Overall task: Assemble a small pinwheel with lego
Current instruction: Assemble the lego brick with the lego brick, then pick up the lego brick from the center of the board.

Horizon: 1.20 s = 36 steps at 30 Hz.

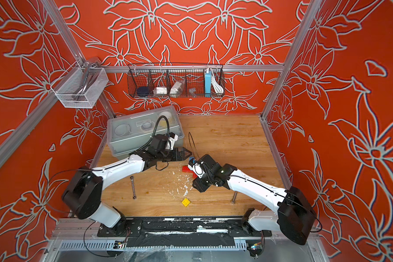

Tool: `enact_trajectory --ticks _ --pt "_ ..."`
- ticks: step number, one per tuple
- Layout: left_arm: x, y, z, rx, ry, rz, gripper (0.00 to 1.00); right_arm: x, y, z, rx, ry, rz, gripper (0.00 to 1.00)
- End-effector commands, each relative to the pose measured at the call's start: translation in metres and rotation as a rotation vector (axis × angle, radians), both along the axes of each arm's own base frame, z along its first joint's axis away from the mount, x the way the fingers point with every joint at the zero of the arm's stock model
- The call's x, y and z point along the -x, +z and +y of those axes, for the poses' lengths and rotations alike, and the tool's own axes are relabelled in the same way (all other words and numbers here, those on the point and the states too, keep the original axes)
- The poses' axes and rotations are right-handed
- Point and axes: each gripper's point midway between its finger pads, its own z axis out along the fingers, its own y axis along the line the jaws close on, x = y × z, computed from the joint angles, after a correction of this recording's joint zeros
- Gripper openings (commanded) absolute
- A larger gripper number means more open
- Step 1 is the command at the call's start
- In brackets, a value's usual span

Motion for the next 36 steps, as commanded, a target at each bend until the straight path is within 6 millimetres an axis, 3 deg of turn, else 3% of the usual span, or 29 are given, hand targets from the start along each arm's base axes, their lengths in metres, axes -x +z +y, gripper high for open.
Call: enact_trajectory --ticks 1,5,11,15,20,25,30,36 --pt "0.022 -0.015 0.04 -0.091 0.067 0.081 0.97 0.008 0.003 0.012 -0.026 -0.022 -0.012 0.56" --pt "0.059 -0.018 0.069 -0.003 0.109 0.171 0.95 0.019 -0.005 0.022 0.045 -0.011 -0.017 0.57" --pt "0.115 -0.046 0.086 0.073 0.089 0.33 0.94 0.035 -0.018 0.038 0.081 0.002 -0.006 0.62" --pt "0.138 -0.063 0.096 0.063 0.114 0.36 0.94 0.046 -0.031 0.045 0.12 0.037 0.001 0.62" --pt "0.147 -0.078 0.093 0.106 0.112 0.414 0.93 0.058 -0.042 0.055 0.141 0.078 0.005 0.62" --pt "0.146 -0.081 0.093 0.084 0.105 0.42 0.93 0.056 -0.046 0.056 0.159 0.069 -0.011 0.6" --pt "0.144 -0.082 0.095 0.075 0.112 0.412 0.93 0.057 -0.052 0.059 0.179 0.081 0.003 0.48" --pt "0.144 -0.083 0.095 0.071 0.113 0.408 0.93 0.061 -0.06 0.059 0.186 0.089 0.029 0.45"
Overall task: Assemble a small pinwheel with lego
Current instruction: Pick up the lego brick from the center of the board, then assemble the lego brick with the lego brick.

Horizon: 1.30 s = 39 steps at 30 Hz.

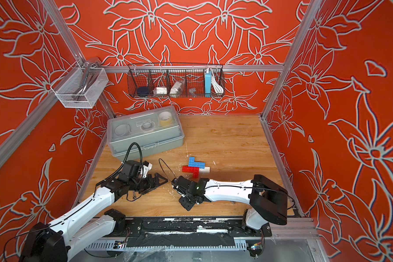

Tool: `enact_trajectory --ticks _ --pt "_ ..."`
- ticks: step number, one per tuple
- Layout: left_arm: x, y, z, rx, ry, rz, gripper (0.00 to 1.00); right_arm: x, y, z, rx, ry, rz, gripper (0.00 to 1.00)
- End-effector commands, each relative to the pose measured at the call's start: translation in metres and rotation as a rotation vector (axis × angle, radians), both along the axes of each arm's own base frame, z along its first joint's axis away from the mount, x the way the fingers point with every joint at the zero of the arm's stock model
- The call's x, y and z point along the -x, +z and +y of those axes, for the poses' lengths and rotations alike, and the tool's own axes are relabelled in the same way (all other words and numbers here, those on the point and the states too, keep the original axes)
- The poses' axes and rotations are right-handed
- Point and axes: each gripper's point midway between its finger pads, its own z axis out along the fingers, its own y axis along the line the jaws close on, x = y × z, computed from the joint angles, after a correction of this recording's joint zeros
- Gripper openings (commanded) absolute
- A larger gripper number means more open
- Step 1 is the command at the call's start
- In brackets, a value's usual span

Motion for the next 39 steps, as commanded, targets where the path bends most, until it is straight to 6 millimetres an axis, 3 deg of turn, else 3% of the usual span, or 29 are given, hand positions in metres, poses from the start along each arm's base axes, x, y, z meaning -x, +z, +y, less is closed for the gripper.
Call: enact_trajectory --ticks 1,14,16,20,25,30,39 --pt "-0.004 0.003 0.0 0.002 -0.001 -0.016 0.93 -0.001 0.004 0.006 -0.012 -0.007 -0.005 0.45" --pt "-0.003 0.004 0.0 0.007 -0.002 -0.021 0.93 -0.002 -0.002 0.003 0.022 -0.004 -0.004 0.31" --pt "-0.003 0.004 0.0 0.007 -0.001 -0.02 0.92 -0.003 0.003 0.003 0.019 -0.005 -0.012 0.24" --pt "-0.007 0.005 -0.004 0.053 0.027 -0.007 0.92 -0.01 0.026 -0.001 0.018 0.029 -0.055 0.22" --pt "-0.03 0.018 -0.027 0.251 0.082 -0.002 0.91 -0.056 0.073 -0.032 -0.013 0.03 -0.116 0.21" --pt "-0.057 0.03 -0.042 0.326 0.109 -0.037 0.9 -0.101 0.111 -0.053 -0.052 0.138 -0.177 0.2" --pt "-0.085 0.04 -0.063 0.35 0.066 -0.067 0.89 -0.148 0.114 -0.06 0.033 0.344 -0.173 0.17"
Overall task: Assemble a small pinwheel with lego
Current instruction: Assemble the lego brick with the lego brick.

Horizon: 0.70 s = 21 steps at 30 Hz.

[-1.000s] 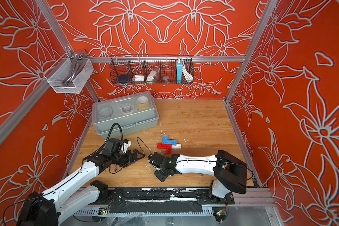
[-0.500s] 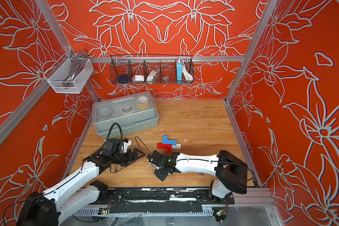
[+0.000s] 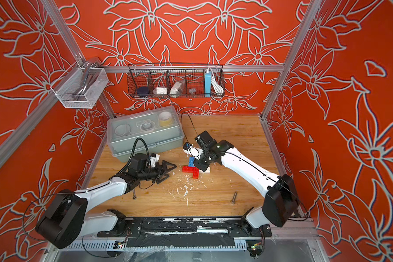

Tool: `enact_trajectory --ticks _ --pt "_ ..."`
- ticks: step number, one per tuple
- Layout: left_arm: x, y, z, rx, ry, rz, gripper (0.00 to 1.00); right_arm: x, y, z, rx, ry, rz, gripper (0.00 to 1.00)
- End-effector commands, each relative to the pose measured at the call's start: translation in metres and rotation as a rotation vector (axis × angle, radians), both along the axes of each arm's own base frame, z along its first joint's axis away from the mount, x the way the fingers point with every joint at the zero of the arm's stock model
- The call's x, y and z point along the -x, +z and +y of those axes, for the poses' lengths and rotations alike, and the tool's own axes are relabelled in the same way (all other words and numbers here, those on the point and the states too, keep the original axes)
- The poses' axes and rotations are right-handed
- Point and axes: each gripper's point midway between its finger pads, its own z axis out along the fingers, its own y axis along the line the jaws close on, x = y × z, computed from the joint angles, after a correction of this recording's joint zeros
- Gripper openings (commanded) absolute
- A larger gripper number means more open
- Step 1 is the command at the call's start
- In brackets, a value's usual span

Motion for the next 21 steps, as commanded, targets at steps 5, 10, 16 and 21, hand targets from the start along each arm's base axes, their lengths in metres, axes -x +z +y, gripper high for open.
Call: enact_trajectory --ticks 5,10,16,21 --pt "-0.019 0.009 -0.019 0.052 -0.053 -0.052 0.89 -0.009 -0.022 0.003 0.135 0.228 0.026 0.17" --pt "-0.017 -0.009 -0.024 0.033 -0.085 -0.027 0.88 -0.021 -0.038 0.011 0.161 0.273 0.047 0.16" --pt "-0.012 -0.021 -0.025 0.014 -0.117 -0.011 0.87 -0.026 -0.053 0.022 0.16 0.301 0.099 0.14" --pt "-0.009 -0.023 -0.026 0.003 -0.135 -0.008 0.87 -0.023 -0.063 0.023 0.156 0.308 0.129 0.14"
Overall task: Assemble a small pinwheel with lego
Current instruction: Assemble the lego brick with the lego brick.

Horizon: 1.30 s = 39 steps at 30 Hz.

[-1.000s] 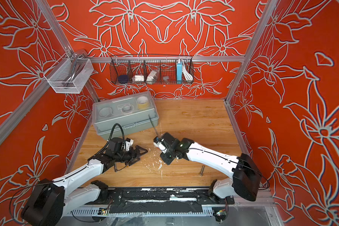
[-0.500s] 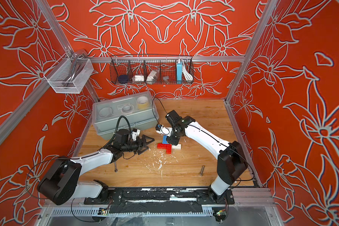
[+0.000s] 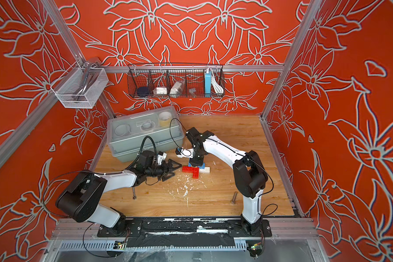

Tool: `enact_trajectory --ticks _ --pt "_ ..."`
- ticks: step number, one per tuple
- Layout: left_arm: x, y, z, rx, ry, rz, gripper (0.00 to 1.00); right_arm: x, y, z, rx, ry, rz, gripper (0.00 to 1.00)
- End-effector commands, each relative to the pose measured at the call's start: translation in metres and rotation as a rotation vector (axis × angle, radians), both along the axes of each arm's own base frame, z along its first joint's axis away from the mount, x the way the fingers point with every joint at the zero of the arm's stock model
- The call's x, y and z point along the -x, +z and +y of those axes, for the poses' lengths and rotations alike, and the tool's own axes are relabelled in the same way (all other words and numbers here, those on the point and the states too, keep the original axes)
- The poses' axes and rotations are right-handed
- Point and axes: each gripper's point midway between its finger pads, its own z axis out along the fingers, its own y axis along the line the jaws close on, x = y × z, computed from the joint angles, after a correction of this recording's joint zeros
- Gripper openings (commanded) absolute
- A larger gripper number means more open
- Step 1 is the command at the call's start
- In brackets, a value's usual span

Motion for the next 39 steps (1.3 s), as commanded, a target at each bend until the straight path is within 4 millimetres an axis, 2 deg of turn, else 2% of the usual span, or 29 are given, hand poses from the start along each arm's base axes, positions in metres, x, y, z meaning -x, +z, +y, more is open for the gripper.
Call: enact_trajectory --ticks 1,19,24,29,32,36,39 --pt "0.0 0.006 -0.005 0.011 -0.039 -0.031 0.87 0.007 -0.002 0.002 -0.013 0.024 0.043 0.14" --pt "0.002 0.003 -0.007 0.007 -0.053 -0.034 0.87 -0.001 -0.036 -0.008 0.065 -0.004 0.056 0.13" --pt "0.003 0.003 -0.008 0.014 -0.053 -0.03 0.87 0.009 -0.059 -0.023 0.14 -0.009 0.104 0.12" --pt "0.005 0.006 -0.008 0.021 -0.057 -0.032 0.87 0.032 -0.096 -0.034 0.181 -0.034 0.203 0.1" --pt "0.008 0.006 -0.008 0.019 -0.058 -0.029 0.87 0.034 -0.097 -0.039 0.179 -0.043 0.198 0.09" --pt "0.01 0.008 -0.009 0.021 -0.063 -0.03 0.87 0.037 -0.1 -0.059 0.212 -0.073 0.204 0.09" --pt "0.009 0.012 -0.013 0.029 -0.068 -0.036 0.87 0.034 -0.093 -0.065 0.215 -0.126 0.223 0.09"
